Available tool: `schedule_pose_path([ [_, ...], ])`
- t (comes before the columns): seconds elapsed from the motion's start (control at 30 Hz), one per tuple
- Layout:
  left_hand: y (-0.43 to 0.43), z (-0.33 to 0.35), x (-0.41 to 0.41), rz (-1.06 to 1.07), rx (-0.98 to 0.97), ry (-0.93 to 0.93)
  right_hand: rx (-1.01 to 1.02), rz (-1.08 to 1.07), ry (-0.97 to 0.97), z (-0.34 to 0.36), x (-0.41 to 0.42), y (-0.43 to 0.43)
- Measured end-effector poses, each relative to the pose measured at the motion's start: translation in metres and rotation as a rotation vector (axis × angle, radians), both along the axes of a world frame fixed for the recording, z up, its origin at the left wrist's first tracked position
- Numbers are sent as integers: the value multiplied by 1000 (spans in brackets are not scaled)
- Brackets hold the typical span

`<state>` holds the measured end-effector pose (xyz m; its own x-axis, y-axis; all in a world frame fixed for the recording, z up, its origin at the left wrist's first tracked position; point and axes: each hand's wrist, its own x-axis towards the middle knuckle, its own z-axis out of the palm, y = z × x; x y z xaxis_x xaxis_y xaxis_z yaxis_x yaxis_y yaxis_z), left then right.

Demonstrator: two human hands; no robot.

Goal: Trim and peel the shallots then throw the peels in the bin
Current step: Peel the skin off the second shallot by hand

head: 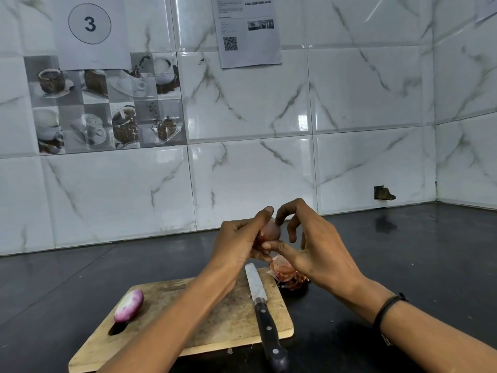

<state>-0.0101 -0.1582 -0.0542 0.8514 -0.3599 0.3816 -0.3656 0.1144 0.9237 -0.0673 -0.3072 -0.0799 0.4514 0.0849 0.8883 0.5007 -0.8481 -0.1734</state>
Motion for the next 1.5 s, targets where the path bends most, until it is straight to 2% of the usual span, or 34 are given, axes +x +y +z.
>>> schedule_pose_path([
  [0.23, 0, 2, -7, 88, 39, -58, -16, -4, 9, -1, 0, -1],
  [0.4, 2, 3, -10, 93, 25, -12, -62, 18, 20, -3, 4, 2],
  [0.73, 2, 5, -13, 108, 37, -34, 37, 62, 26, -1, -1, 5],
  [1.1, 4, 3, -14, 152, 118, -32, -158, -7, 70, -4, 3, 6],
  [1.3, 4, 4, -12, 133, 58, 34, -11, 4, 43, -5, 5, 3],
  [1.5, 2, 4, -10, 137, 68, -2, 18, 32, 41, -2, 0, 5],
])
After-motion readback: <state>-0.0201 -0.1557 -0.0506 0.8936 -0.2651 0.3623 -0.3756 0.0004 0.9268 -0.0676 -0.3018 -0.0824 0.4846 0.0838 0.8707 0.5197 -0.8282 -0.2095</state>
